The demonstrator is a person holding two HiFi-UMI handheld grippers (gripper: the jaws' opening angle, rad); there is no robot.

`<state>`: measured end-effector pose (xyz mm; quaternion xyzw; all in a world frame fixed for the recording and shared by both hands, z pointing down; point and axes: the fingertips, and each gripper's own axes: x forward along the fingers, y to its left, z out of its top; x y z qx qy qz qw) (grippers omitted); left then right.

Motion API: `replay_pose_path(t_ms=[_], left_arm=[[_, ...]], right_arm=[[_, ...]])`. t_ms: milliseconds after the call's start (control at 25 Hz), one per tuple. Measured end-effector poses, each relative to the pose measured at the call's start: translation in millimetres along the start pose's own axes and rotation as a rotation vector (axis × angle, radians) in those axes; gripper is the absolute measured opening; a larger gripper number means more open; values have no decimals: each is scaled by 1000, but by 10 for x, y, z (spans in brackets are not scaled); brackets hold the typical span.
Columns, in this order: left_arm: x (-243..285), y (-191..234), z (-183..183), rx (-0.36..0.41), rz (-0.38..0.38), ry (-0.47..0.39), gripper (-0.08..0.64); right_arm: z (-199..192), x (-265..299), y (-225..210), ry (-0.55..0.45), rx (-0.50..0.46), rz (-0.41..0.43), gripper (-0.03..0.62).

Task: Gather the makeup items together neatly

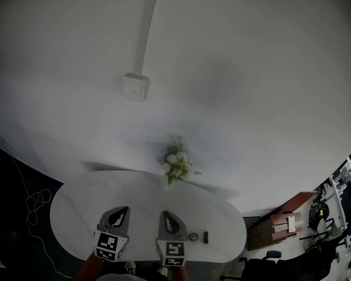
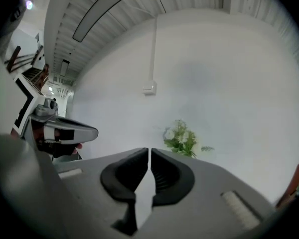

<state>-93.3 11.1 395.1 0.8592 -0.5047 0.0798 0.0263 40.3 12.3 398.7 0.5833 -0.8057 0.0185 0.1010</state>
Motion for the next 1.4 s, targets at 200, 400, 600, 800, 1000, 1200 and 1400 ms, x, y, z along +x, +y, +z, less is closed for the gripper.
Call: replay_pose_path(t_ms=[200, 400, 600, 800, 1000, 1200, 1400], left_arm=[[-173, 138, -29, -8, 44, 1, 11], [-216, 207, -52, -15, 62, 5, 11], [-207, 214, -57, -18, 64, 6, 11], [-188, 214, -91, -16, 59, 9, 11], [-164, 227, -86, -13, 53, 12, 11], [-165, 218, -90, -10, 49, 13, 11], [-139, 233, -88, -3, 50, 7, 11]], right_arm=[[30, 38, 188, -7, -6, 46, 6], [38, 60, 246, -9, -12, 59, 6], [30, 73, 214, -5, -18, 51, 6], [20, 88, 195, -5, -12, 45, 6], [9, 114, 197, -5, -12, 43, 6], [-15, 105, 190, -1, -12, 34, 6], [-16, 109, 152, -1, -9, 24, 6]])
